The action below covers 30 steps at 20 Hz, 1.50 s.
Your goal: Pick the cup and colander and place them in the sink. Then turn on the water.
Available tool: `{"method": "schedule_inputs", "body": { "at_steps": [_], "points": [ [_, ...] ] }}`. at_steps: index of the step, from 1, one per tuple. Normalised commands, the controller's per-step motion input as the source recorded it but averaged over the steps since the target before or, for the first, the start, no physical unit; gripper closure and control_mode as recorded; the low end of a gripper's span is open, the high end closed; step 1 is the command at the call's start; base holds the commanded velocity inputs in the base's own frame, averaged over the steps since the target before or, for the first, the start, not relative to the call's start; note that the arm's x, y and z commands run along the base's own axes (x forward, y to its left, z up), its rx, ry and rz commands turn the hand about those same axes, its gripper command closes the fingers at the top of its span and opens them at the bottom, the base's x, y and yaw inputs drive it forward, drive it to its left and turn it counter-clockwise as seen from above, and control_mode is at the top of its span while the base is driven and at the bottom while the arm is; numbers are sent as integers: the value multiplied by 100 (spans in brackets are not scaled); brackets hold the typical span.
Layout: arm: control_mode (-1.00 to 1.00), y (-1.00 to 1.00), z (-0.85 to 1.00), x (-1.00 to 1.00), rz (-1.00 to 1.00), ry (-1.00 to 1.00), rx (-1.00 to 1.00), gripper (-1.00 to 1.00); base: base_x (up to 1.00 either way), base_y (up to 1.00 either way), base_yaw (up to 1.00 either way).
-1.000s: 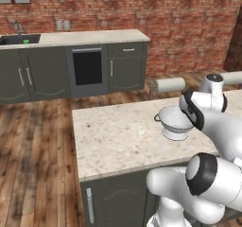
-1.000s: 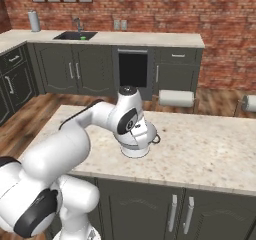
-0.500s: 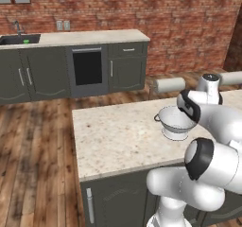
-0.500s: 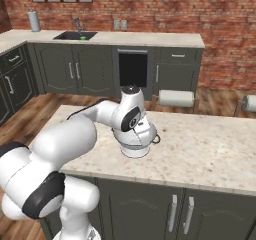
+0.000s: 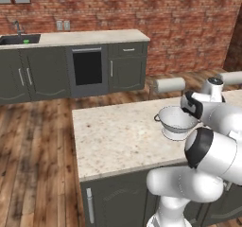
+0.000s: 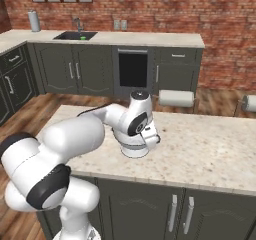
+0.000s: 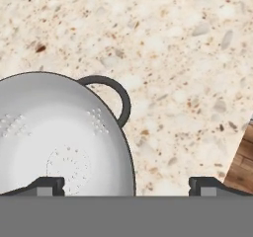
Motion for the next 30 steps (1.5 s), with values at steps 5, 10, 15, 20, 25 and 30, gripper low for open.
{"method": "schedule_inputs", "body": {
  "at_steps": [5,10,15,20,25,30],
  "points": [
    [-100,-11,-19,1,0,0,1,-100,0,0,0],
    [-100,0,-13,14,0,0,0,-100,0,0,0],
    [-100,0,-13,17,0,0,0,-100,0,0,0],
    [-100,-1,-12,6,0,0,0,-100,0,0,0],
    [-100,-3,-16,0,0,0,0,-100,0,0,0],
    [-100,0,-18,0,0,0,0,-100,0,0,0]
  ]
}}
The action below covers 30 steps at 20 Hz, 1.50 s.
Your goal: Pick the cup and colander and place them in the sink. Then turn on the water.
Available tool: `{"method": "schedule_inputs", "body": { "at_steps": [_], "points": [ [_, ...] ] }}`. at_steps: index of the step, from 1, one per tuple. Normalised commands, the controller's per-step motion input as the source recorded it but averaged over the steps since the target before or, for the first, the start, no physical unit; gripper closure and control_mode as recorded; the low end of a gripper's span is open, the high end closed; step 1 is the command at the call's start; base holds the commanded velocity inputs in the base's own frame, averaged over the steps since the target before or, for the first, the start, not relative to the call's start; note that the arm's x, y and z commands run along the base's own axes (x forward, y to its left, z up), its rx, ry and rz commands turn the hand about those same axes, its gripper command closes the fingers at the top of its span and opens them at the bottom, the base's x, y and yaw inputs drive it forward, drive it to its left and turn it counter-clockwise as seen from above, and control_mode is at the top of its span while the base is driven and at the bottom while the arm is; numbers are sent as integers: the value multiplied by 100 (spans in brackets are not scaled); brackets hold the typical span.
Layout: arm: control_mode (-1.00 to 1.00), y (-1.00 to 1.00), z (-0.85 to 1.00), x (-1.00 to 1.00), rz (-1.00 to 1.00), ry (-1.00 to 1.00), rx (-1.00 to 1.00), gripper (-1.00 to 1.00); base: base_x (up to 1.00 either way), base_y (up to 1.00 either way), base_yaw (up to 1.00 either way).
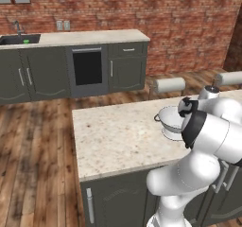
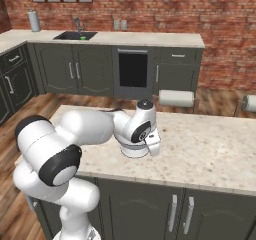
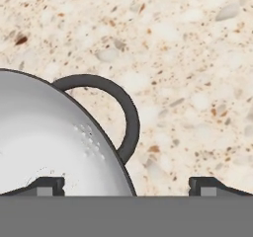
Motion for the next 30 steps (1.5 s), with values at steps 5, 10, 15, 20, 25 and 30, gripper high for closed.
{"method": "schedule_inputs", "body": {
  "at_steps": [5,10,15,20,25,30],
  "points": [
    [-100,0,-10,1,0,0,0,-100,0,0,0],
    [-100,0,-3,0,0,0,0,100,0,0,0],
    [-100,0,0,0,0,0,0,100,0,0,0],
    [-100,0,0,0,0,-2,0,100,0,0,0],
    [-100,0,1,0,0,-7,3,100,0,0,0],
    [-100,-3,10,0,0,-7,3,100,0,0,0]
  ]
}}
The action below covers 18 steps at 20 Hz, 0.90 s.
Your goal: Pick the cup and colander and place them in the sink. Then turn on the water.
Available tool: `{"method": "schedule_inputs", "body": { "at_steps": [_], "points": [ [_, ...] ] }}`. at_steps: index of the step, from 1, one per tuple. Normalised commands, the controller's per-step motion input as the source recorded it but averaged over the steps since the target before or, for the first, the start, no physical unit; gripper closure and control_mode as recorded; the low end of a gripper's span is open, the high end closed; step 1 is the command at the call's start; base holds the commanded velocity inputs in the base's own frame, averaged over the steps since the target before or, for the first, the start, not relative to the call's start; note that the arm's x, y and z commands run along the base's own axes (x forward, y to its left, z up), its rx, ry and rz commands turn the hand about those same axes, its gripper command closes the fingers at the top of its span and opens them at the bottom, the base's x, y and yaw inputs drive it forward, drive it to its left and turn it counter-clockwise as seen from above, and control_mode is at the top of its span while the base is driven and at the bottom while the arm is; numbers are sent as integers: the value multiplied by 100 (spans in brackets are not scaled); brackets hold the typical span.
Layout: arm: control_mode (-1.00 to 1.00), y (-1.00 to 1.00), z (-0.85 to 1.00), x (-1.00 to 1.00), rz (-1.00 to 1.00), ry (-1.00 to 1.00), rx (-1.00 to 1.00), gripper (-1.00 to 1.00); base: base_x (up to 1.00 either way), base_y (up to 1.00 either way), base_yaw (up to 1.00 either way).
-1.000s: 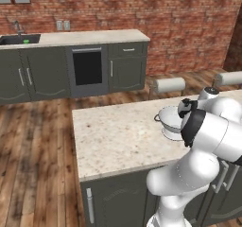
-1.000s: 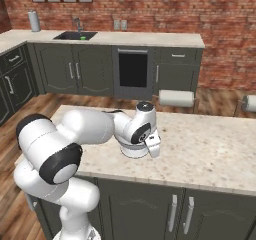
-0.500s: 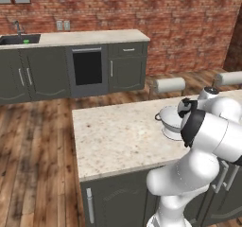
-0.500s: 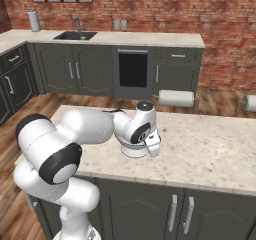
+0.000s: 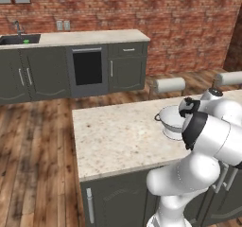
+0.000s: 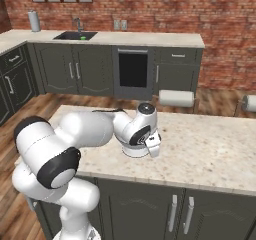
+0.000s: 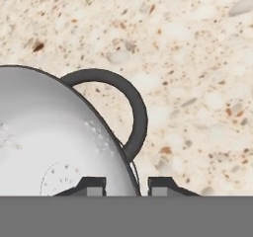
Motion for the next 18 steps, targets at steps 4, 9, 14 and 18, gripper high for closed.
{"method": "schedule_inputs", "body": {
  "at_steps": [4,9,14,18],
  "points": [
    [-100,-5,42,0,0,-8,6,100,0,0,0],
    [-100,-8,56,-6,-2,-4,6,100,0,0,0],
    [-100,-2,51,-9,-4,-2,4,100,0,0,0],
    [-100,0,41,-15,-3,-3,0,100,0,0,0]
  ]
}}
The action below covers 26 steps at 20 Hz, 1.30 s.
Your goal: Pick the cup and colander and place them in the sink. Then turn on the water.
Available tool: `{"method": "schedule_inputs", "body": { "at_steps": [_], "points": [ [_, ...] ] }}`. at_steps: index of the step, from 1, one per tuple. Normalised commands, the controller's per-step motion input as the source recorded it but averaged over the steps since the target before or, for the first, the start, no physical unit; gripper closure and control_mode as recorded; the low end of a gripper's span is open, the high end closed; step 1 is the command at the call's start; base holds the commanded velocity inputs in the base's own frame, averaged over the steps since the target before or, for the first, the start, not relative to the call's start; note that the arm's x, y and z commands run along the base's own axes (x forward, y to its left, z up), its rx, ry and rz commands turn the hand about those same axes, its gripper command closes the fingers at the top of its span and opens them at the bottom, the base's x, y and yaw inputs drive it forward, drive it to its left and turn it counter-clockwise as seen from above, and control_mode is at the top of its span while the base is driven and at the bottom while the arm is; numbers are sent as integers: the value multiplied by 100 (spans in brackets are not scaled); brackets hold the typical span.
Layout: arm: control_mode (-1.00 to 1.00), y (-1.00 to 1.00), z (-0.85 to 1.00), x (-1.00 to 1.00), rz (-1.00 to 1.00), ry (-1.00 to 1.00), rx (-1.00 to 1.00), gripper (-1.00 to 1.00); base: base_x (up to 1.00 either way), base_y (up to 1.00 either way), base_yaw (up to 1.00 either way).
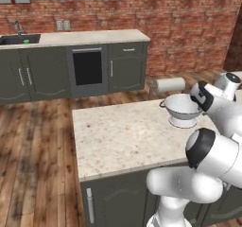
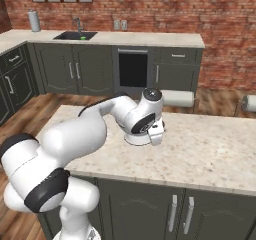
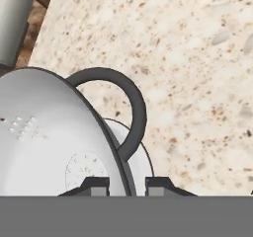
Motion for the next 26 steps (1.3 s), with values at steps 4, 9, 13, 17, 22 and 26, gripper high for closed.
{"method": "schedule_inputs", "body": {
  "at_steps": [4,9,13,17,22,26],
  "points": [
    [-100,0,48,-19,-4,-5,1,100,0,0,0],
    [-100,0,50,-24,-4,-6,1,100,0,0,0],
    [-100,0,45,-18,-2,-5,0,100,0,0,0],
    [-100,0,41,-25,-2,-6,0,100,0,0,0],
    [-100,0,45,-28,-1,-4,0,100,0,0,0],
    [-100,0,44,-23,-1,-1,0,100,0,0,0]
  ]
}}
